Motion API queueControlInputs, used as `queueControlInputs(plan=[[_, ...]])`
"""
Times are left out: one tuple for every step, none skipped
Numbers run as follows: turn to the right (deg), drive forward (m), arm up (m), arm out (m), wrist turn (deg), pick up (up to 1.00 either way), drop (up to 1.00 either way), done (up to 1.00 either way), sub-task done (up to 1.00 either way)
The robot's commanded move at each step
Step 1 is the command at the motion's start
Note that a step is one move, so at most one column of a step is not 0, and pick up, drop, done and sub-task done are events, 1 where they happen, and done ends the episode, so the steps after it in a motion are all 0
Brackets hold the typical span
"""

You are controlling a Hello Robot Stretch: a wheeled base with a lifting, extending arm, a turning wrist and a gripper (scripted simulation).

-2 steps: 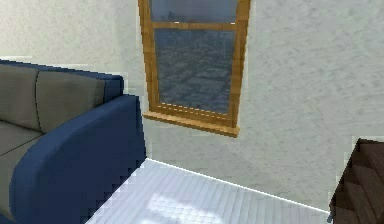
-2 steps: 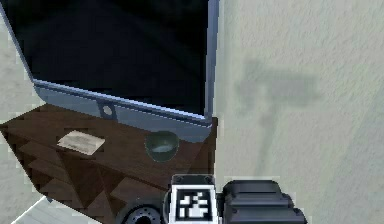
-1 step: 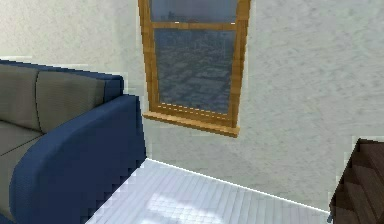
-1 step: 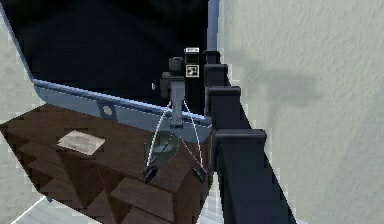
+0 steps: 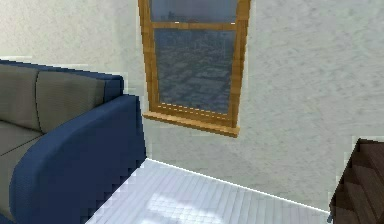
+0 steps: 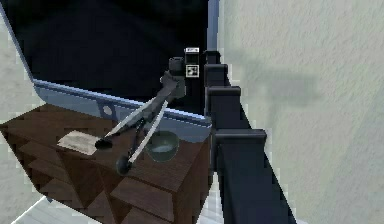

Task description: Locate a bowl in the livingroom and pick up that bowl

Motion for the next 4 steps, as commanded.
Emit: queueControlInputs(plan=[[0.0,0.00,0.00,0.00,45.0,0.00,0.00,0.00,0.00],[0.0,0.00,0.00,0.00,45.0,0.00,0.00,0.00,0.00],[0.0,0.00,0.00,0.00,12.0,0.00,0.00,0.00,0.00],[0.0,0.00,-0.30,0.00,0.0,0.00,0.00,0.00,0.00]])
